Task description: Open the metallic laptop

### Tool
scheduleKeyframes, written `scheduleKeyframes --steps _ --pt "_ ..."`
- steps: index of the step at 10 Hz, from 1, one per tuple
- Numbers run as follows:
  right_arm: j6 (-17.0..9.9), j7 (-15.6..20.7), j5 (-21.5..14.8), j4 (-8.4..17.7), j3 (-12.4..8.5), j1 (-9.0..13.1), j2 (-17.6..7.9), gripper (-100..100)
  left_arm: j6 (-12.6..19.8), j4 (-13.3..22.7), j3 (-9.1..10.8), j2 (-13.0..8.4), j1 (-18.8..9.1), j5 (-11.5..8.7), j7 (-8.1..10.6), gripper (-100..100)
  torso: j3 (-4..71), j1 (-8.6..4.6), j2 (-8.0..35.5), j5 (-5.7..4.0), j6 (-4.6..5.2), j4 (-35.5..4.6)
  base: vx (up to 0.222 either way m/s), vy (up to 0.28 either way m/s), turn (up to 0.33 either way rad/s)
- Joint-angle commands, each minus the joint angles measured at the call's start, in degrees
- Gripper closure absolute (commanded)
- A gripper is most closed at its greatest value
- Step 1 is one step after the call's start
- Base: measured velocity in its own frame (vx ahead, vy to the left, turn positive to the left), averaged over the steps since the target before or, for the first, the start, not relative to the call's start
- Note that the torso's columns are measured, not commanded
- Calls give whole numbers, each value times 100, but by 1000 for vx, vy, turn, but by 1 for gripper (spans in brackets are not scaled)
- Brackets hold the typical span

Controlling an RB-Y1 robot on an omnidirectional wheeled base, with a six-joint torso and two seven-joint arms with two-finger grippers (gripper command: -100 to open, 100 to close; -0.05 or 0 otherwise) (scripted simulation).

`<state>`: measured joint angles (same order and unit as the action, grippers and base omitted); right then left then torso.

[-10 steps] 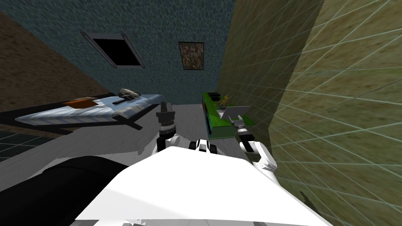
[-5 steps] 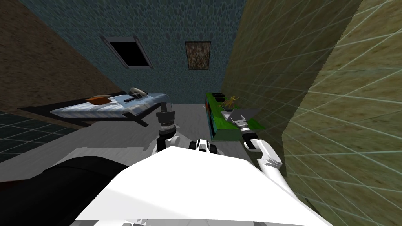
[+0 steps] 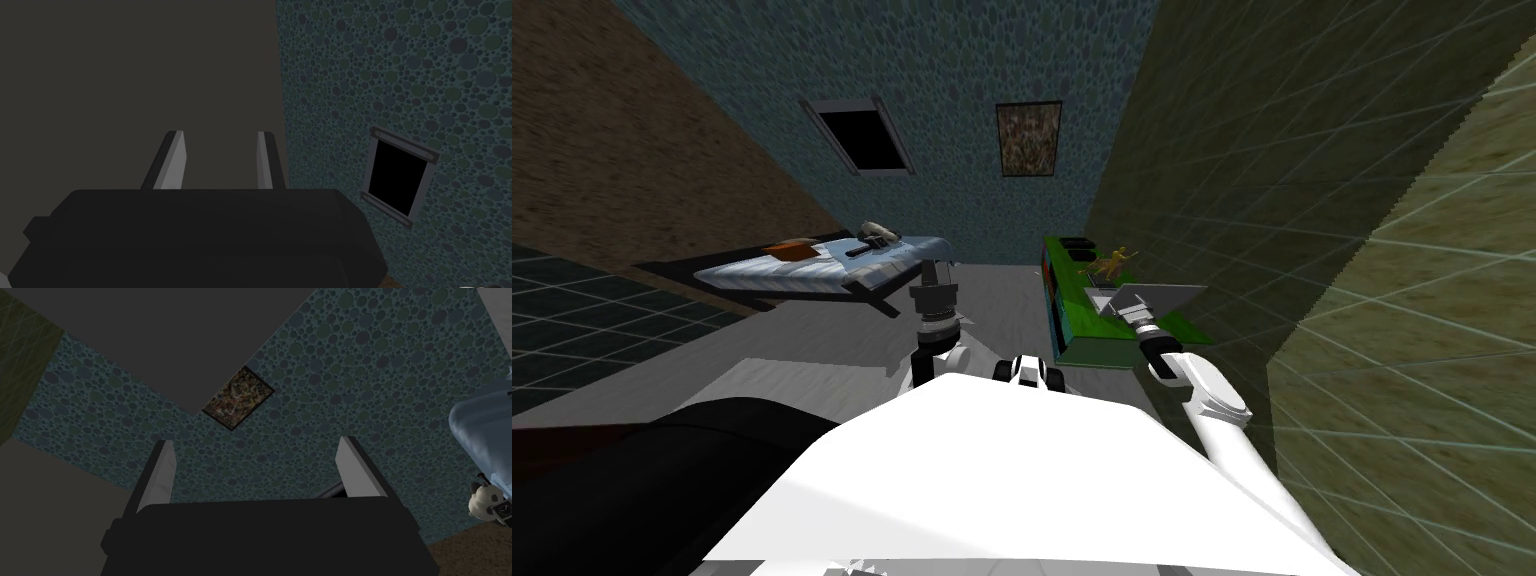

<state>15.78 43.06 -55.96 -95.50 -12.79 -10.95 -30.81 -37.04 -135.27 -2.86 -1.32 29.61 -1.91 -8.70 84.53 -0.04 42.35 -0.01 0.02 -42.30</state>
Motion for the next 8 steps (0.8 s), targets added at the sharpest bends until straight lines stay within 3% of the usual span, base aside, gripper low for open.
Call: scheduleKeyframes --steps 1,6,8 --pt "-28 147 -167 274 -75 112 -302 -100 0 0 0 0 0 0 0 0 -1 2 0 0 -3 -1 35 21 143" --pt "-21 525 -518 783 -230 304 -816 -100 0 0 0 0 0 0 0 0 3 4 -6 1 -1 1 41 21 92" --pt "-46 500 -537 799 -211 319 -859 -100 0 0 0 0 0 0 0 0 11 0 -19 1 -9 4 19 18 43"
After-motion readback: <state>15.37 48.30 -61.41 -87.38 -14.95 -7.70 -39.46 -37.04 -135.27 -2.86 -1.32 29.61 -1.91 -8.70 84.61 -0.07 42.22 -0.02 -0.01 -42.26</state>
